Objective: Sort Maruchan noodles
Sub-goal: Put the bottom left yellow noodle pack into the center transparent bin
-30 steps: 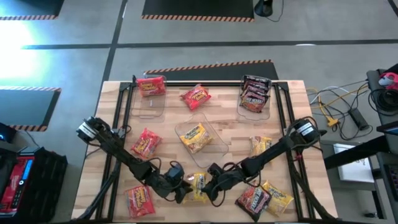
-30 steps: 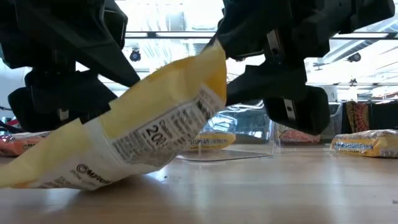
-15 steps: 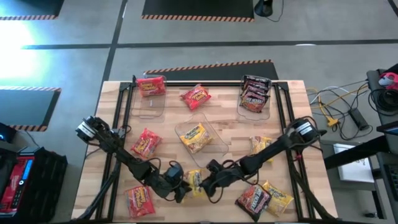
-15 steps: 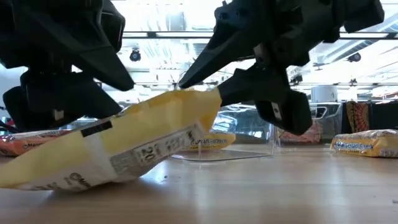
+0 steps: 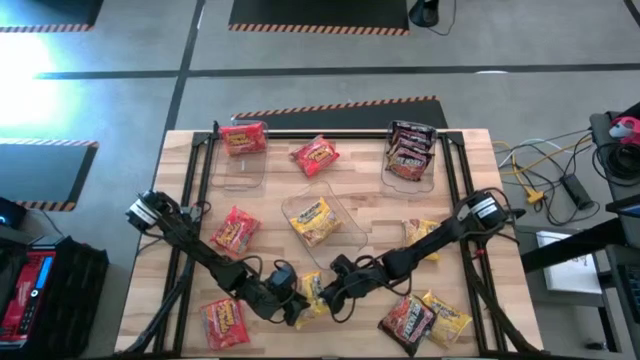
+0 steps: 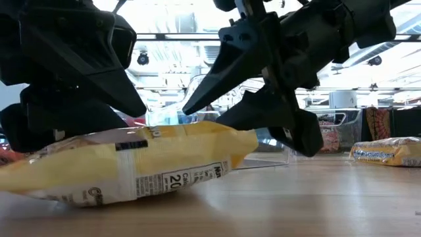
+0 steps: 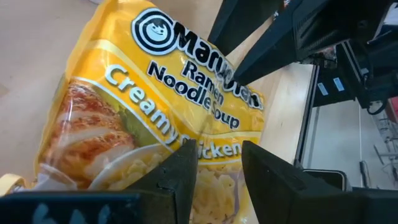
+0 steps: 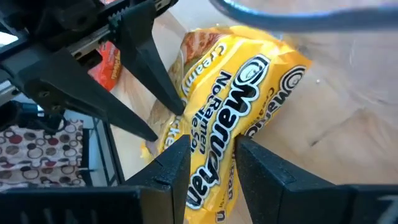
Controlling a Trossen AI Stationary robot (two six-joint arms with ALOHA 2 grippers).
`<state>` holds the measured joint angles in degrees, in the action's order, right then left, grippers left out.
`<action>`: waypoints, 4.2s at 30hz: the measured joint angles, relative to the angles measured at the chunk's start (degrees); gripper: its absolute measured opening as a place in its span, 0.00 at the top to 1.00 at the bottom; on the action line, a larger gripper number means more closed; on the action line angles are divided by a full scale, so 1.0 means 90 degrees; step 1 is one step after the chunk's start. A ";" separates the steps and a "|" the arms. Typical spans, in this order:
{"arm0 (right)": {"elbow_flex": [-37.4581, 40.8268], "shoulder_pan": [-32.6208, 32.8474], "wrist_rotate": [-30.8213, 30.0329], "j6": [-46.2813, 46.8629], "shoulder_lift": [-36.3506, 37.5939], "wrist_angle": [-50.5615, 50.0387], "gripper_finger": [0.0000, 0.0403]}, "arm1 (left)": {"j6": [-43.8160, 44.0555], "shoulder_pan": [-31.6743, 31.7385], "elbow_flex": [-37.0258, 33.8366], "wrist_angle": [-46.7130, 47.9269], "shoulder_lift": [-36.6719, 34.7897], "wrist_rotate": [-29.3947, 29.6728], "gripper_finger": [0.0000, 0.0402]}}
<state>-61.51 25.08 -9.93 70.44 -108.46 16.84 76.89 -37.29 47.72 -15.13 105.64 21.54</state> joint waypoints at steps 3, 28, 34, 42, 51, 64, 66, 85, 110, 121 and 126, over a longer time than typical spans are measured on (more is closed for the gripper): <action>-0.0003 0.0000 0.0215 0.0048 0.0058 -0.0262 0.71 | -0.0001 0.0002 -0.0002 0.0017 0.0066 -0.0014 0.73; -0.0003 0.0000 0.0371 0.0048 0.0104 -0.0648 0.57 | -0.0529 -0.0425 -0.0009 0.1137 -0.0938 0.0677 0.73; 0.0001 -0.0027 0.0376 0.0043 0.0099 -0.0609 0.56 | -0.0060 -0.0443 -0.0009 0.1084 -0.0529 0.0619 0.73; 0.0001 -0.0036 0.0386 0.0134 0.0097 -0.0600 0.56 | 0.0195 -0.0447 0.0027 0.0961 -0.0221 0.0499 0.73; 0.0002 -0.0041 0.0463 0.0337 0.0094 -0.0473 0.56 | 0.0317 -0.0438 0.0027 0.0891 -0.0015 0.0346 0.73; 0.0006 -0.0083 0.0195 0.0283 -0.0184 0.0529 0.56 | 0.0257 -0.0293 0.0015 0.0895 -0.0004 0.0345 0.73; 0.0006 -0.0083 0.0061 0.0264 -0.0243 0.0748 0.56 | 0.0257 -0.0292 0.0012 0.0891 -0.0004 0.0348 0.73; 0.0006 -0.0092 -0.0188 0.0028 -0.0272 0.0790 0.69 | 0.0375 -0.0268 0.0005 0.0726 0.0003 0.0350 0.73; 0.0009 -0.0133 0.0602 -0.0358 0.0266 -0.0372 0.74 | 0.0061 -0.0249 0.0007 0.0370 -0.0529 0.0381 0.62; 0.0009 -0.0163 0.0641 -0.0693 0.0658 -0.0844 0.74 | -0.0278 -0.0238 0.0015 0.0510 -0.0726 0.0940 0.62; 0.0009 -0.0165 0.0658 -0.0704 0.0659 -0.0815 0.74 | -0.0347 -0.0226 0.0015 0.0546 -0.0791 0.1113 0.62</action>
<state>-61.43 23.59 -4.01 64.10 -102.53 9.50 73.76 -39.33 47.86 -10.22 98.52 31.56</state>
